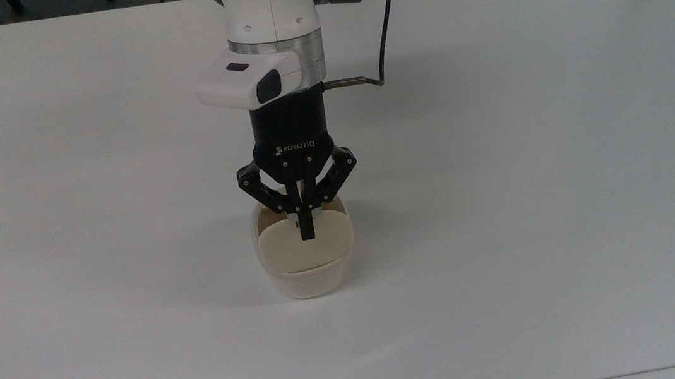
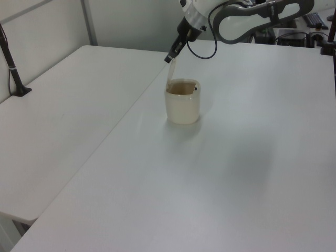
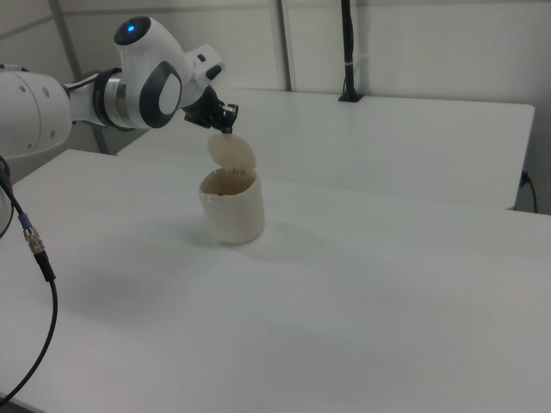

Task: Close the trash bin
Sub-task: 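Push the open lid down onto the bin rim with the gripper, then lift the gripper up and away from the closed lid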

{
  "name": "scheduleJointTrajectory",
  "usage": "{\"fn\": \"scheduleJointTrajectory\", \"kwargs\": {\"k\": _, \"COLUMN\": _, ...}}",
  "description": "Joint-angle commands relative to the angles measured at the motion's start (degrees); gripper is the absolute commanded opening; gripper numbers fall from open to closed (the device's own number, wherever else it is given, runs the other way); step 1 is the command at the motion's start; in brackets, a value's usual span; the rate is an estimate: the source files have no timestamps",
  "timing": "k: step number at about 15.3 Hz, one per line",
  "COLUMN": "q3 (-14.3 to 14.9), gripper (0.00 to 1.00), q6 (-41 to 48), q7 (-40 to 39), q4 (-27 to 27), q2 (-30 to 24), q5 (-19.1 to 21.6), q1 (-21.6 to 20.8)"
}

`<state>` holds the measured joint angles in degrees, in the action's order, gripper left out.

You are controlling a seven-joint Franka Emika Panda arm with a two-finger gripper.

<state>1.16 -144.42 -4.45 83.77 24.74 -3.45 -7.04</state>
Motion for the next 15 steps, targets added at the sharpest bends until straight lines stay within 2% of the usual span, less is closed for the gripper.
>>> {"fn": "scheduleJointTrajectory", "kwargs": {"k": 1, "q3": 0.4, "gripper": 0.00, "q6": 8.0, "q7": -1.1, "q4": 0.2, "q2": -1.3, "q5": -3.6, "q1": -0.4}}
{"fn": "scheduleJointTrajectory", "kwargs": {"k": 8, "q3": 0.8, "gripper": 0.00, "q6": 20.9, "q7": -1.3, "q4": 0.6, "q2": -1.3, "q5": -6.7, "q1": -0.3}}
{"fn": "scheduleJointTrajectory", "kwargs": {"k": 15, "q3": 0.7, "gripper": 0.00, "q6": 21.4, "q7": -1.1, "q4": 1.5, "q2": 0.4, "q5": -6.6, "q1": -0.4}}
